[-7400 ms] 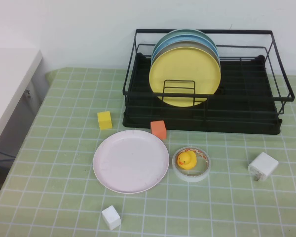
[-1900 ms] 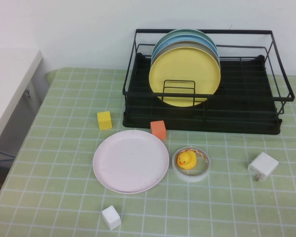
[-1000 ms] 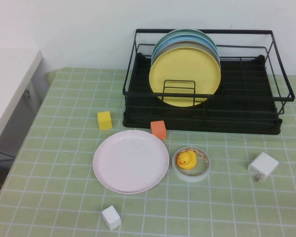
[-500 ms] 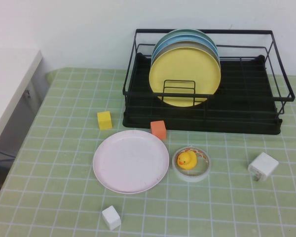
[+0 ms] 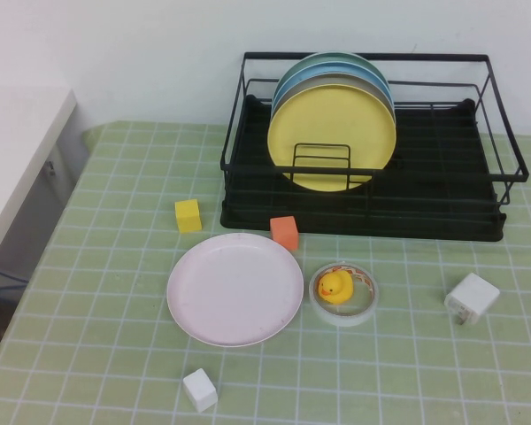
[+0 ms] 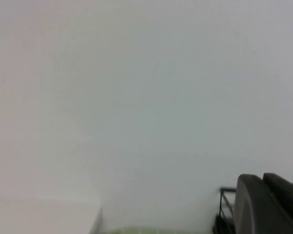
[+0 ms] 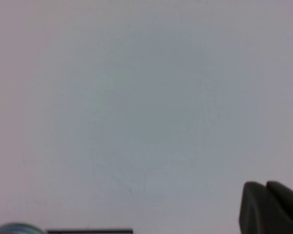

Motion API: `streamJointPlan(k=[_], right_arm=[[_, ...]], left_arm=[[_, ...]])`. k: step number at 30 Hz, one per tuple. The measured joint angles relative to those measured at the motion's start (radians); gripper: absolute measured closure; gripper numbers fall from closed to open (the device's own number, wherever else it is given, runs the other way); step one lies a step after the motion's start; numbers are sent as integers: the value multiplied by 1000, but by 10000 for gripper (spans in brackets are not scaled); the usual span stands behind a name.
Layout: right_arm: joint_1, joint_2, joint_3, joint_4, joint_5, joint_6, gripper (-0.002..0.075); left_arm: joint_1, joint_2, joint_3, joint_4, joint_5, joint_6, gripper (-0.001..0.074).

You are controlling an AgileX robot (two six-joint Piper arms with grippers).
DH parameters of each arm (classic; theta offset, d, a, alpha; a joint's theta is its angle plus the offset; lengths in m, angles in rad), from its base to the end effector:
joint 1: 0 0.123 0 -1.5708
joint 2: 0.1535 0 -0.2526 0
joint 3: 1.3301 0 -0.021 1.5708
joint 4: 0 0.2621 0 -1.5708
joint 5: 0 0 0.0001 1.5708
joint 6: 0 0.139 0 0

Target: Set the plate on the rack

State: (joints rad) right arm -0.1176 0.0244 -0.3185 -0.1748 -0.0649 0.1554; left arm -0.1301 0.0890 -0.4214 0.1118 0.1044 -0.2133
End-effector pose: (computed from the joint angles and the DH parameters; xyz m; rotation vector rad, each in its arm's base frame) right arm 0.1117 -0.0116 0.3445 0.0454 1.1254 -0.1155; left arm 0.1170 -0.0137 0.3527 0.0075 1.2573 -0.1936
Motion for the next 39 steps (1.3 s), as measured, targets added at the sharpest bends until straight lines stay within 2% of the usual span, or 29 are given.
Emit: streamJointPlan(k=[4,10,14,18,22,26,31,35,39], right_arm=[[0,110,-139,9,265,6,728],[0,251,-169,124,545,-13,728],[8,363,-147,289,668,-238,728],[26,465,-123,494,726,-490,728],[32,541,-67,672,706,-693,728],[32,576,-11,785,646,-777,728],[32,579,-6,825,625,-815,728],[32,579,-4,828,620,-819,728],[32,579,-1,830,617,-820,728]], left_arm=[[-2,111,-45,-44,84,-46,737],[-2,333,3,-199,175,-96,737],[-2,535,-13,-377,291,-47,736],[-8,761,-125,-512,377,115,737],[-10,960,-263,-607,449,283,737],[-10,1169,-397,-696,477,359,736],[-10,1397,-535,-735,478,384,728],[-11,1559,-635,-735,481,392,626],[-11,1688,-725,-733,487,409,451]])
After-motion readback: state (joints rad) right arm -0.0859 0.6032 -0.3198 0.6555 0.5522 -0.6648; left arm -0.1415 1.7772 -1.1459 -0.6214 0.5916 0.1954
